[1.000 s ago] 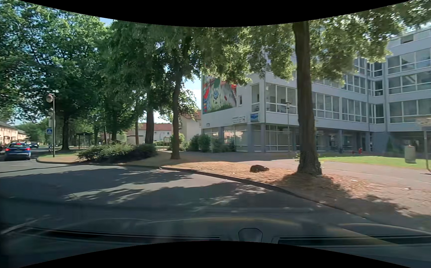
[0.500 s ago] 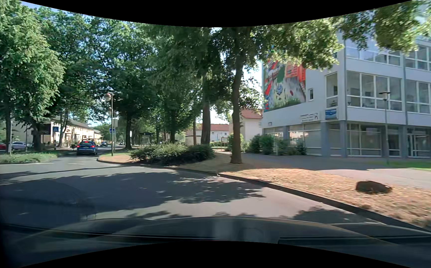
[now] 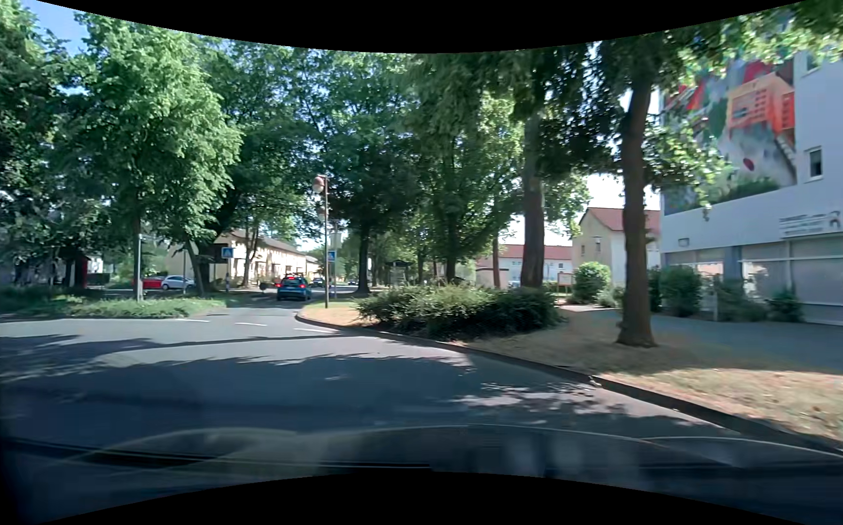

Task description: Follow the waypoints while adhering to traffic rules and regulations

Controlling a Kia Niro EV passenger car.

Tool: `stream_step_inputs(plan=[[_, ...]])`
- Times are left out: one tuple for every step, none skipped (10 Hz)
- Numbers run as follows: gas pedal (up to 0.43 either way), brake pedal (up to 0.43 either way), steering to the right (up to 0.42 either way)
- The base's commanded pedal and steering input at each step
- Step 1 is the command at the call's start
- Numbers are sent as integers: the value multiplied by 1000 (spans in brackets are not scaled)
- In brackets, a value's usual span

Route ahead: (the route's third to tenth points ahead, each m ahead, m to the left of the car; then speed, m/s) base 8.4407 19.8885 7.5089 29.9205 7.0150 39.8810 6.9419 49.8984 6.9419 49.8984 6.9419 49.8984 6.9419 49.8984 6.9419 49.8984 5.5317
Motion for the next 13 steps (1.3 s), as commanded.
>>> stream_step_inputs(plan=[[138, 6, -395], [138, 6, -393], [138, 6, -391], [138, 6, -387], [138, 6, -384], [130, 6, -384], [130, 6, -384], [130, 6, -383], [118, 6, -383], [118, 6, -382], [118, 6, -381], [110, 6, -380], [110, 6, -379]])
